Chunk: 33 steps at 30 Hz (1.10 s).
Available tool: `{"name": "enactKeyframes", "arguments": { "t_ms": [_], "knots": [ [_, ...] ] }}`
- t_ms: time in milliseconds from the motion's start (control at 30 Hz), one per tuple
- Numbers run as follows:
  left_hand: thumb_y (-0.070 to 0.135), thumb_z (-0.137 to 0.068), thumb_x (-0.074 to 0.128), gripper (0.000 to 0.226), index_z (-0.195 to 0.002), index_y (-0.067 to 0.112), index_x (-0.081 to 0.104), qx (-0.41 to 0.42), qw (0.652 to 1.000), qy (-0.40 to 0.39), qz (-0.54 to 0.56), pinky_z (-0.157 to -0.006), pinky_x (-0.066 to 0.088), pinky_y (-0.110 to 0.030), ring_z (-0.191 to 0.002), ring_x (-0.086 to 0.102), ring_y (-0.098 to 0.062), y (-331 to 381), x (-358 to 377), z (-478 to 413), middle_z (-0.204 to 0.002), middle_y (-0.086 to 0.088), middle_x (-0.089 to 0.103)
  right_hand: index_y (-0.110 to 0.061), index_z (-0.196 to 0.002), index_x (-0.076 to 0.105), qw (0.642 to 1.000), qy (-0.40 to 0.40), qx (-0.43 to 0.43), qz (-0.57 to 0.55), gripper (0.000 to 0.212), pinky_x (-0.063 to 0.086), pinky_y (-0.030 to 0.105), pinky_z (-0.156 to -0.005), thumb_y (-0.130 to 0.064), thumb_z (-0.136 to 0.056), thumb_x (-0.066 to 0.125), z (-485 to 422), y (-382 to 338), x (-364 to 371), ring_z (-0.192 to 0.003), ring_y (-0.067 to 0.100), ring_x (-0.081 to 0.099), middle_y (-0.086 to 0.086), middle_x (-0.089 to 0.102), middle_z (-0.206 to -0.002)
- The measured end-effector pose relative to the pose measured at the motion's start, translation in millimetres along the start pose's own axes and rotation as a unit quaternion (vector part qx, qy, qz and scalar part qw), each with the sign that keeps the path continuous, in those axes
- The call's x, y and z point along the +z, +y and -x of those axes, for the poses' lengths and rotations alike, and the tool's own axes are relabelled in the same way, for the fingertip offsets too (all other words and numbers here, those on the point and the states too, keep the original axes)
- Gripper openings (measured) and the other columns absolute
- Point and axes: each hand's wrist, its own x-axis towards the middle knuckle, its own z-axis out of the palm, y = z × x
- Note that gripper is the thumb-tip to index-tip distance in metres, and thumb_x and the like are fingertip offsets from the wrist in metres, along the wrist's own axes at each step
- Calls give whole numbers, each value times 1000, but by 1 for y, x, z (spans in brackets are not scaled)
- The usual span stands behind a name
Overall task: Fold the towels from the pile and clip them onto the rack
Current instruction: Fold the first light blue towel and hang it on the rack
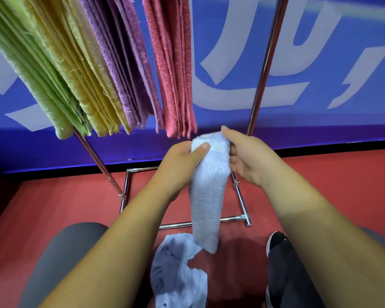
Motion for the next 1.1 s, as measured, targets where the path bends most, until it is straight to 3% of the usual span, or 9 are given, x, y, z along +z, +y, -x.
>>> {"name": "enactKeyframes", "arguments": {
  "t_ms": [67,200,300,467,633,867,933,1033,1100],
  "knots": [
    [33,-104,67,31,-111,5,78,-29,999,22,35,-93,60,-52,-107,77,-35,1,-1,-1,-107,-16,81,-9,-115,78,999,-10,14,27,35,64,42,-89,-41,-103,69,0,6,3,-100,28,81,15,82,-109],
    [31,-100,74,45,-114,-11,73,-113,983,80,117,-77,54,-39,-87,73,-31,3,-6,-2,-106,-24,79,-11,-118,79,997,-32,27,60,44,61,44,-101,-49,-98,72,1,16,10,-95,27,81,11,82,-108],
    [33,-97,78,52,-121,-13,69,-157,970,102,153,-69,47,-35,-83,61,-28,4,-13,-1,-92,-19,71,-13,-120,79,996,-52,24,75,47,59,44,-103,-53,-96,72,2,20,12,-109,30,79,11,82,-112],
    [22,-103,70,34,-121,-7,71,-191,953,90,216,-44,53,-22,-50,67,-16,9,-26,-1,-73,-7,73,-9,-111,80,993,-90,-27,75,26,57,42,-103,-32,-100,72,3,21,16,-104,26,77,9,81,-110],
    [25,-110,58,40,-138,-2,65,-213,937,41,273,-51,61,-25,-63,74,-16,14,-34,-4,-92,-11,77,-10,-95,74,985,-116,-113,60,13,50,33,-80,-9,-102,63,8,22,22,-79,16,64,7,71,-85],
    [23,-112,54,37,-136,-3,65,-217,926,26,308,-55,63,-27,-69,77,-18,15,-42,-7,-95,-14,78,-25,-93,76,982,-128,-107,88,5,45,43,-87,-22,-93,71,10,25,27,-92,25,63,11,70,-97],
    [20,-111,55,33,-135,-1,64,-216,924,35,315,-53,62,-27,-68,77,-18,16,-44,-7,-94,-14,78,-22,-93,72,983,-128,-96,95,9,47,41,-87,-19,-101,68,10,25,27,-89,23,63,8,70,-93],
    [18,-110,57,40,-145,0,58,-215,915,55,337,-61,66,-32,-89,78,-24,12,-48,-11,-124,-20,74,-18,-90,70,982,-114,-91,118,14,48,36,-81,-19,-104,66,10,26,27,-75,16,59,3,66,-79],
    [15,-110,56,37,-141,-4,58,-208,908,65,357,-58,65,-31,-83,79,-23,13,-50,-11,-117,-20,76,-16,-93,70,982,-106,-93,127,13,49,35,-78,-18,-104,65,10,25,26,-68,11,60,-2,66,-74]
  ]
}}
